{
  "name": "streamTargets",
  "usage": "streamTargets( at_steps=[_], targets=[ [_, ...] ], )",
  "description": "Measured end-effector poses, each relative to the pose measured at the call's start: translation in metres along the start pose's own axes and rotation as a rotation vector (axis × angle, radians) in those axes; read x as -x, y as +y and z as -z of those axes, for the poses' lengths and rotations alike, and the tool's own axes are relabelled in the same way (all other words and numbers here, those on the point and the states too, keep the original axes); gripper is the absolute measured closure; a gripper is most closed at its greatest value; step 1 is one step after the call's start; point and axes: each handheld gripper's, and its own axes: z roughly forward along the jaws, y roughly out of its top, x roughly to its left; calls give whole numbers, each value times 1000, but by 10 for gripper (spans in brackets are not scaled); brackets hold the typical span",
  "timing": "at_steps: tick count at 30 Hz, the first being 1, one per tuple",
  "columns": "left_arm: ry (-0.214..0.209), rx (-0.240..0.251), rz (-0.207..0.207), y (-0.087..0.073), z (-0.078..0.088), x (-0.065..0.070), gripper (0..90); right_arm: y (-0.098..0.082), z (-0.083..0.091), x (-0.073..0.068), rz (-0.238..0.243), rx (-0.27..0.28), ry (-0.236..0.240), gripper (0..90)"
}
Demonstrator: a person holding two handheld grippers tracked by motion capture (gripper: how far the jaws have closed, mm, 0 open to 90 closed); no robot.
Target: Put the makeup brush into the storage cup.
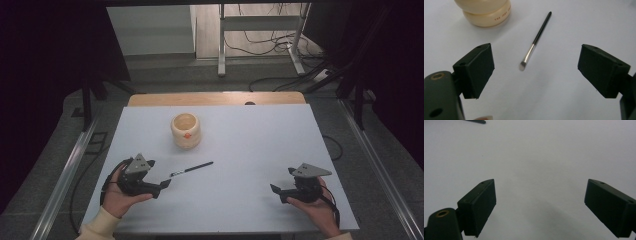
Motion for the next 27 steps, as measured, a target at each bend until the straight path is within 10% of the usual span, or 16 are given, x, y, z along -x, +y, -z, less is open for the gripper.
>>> streamTargets(
  at_steps=[27],
  targets=[
    [-82,-116,-59,29,-33,-4,146,-2,-1,0,3,-10,2,103]
  ],
)
